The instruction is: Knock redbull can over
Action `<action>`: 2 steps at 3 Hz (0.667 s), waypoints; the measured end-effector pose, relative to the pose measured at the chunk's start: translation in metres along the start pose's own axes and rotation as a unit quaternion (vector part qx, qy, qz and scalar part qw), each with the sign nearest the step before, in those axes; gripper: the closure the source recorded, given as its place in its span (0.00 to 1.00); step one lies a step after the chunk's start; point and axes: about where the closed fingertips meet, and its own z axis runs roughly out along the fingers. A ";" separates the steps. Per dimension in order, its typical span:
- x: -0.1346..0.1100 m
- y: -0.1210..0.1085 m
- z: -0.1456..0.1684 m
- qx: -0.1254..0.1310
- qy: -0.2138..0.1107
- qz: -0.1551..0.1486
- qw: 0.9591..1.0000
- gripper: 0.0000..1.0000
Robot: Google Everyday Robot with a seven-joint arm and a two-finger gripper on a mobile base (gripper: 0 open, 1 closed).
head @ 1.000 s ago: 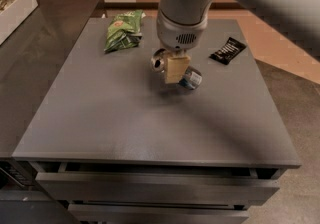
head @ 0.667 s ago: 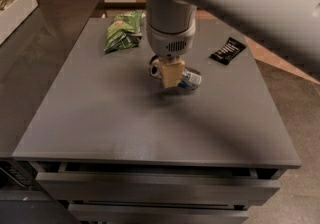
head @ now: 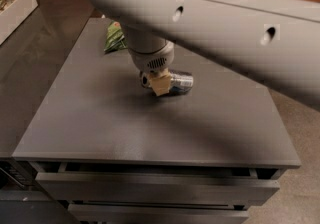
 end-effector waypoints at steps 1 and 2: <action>-0.011 0.002 0.012 0.000 0.013 -0.009 1.000 0.13; -0.021 0.003 0.025 -0.005 0.019 -0.014 1.000 0.00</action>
Offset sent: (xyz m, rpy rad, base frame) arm 0.0002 0.0249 -0.0452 -0.0693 0.0167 0.0182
